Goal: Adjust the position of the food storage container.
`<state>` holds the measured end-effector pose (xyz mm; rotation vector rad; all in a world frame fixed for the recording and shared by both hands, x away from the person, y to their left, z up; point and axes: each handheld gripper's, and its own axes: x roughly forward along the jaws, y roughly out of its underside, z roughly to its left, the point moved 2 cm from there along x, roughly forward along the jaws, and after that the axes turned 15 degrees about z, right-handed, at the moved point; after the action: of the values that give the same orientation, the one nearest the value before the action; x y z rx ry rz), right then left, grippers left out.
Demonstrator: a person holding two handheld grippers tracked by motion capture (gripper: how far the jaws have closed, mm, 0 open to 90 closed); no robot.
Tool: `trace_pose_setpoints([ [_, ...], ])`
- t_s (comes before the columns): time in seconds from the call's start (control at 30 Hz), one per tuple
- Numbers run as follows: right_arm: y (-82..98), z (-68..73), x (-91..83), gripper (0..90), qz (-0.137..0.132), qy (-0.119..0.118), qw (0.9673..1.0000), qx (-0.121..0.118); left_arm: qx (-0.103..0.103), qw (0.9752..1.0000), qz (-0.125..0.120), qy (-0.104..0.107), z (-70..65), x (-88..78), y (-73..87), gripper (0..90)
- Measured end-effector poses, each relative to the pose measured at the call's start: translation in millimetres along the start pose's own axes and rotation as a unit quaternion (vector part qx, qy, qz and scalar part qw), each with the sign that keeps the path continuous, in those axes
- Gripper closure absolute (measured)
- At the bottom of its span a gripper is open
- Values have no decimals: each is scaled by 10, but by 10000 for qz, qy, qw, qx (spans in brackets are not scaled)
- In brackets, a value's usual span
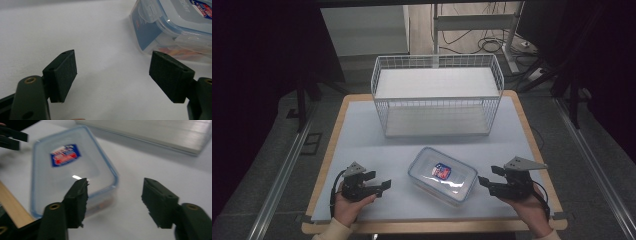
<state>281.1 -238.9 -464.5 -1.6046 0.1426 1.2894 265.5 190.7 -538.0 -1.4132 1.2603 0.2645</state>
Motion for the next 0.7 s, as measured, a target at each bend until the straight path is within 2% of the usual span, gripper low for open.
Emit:
trace_pose_setpoints([
  [0.17, -140, 174, 15, 739, -67, -220, 9992, -321, -5, 10000, 32, 13, 4, 9, -3, 220],
  [0.27, -202, 280, 50, 844, 16, -418, 9978, -510, -17, 10000, 40, 12, 5, 11, 0, 221],
  [0.4, -250, 465, 131, 893, 140, -567, 9950, -805, -21, 10000, 55, 1, 3, 10, 0, 222],
  [0.53, -292, 695, 232, 896, 303, -872, 9897, -1096, -20, 10000, 66, -2, -7, 16, 3, 222],
  [0.57, -292, 695, 232, 896, 303, -872, 9897, -1096, -20, 10000, 66, -2, -7, 16, 3, 222],
  [0.6, -293, 823, 295, 897, 405, -949, 9861, -1306, -14, 10000, 82, 2, -5, 18, 3, 222],
  [0.63, -283, 882, 322, 897, 483, -1011, 9838, -1399, -15, 10000, 80, 4, -4, 19, 4, 222],
  [0.67, -267, 941, 351, 897, 535, -1044, 9821, -1476, -13, 10000, 85, 6, -2, 19, 5, 223],
  [0.7, -267, 941, 351, 897, 535, -1044, 9821, -1476, -13, 10000, 85, 6, -2, 19, 5, 223],
])
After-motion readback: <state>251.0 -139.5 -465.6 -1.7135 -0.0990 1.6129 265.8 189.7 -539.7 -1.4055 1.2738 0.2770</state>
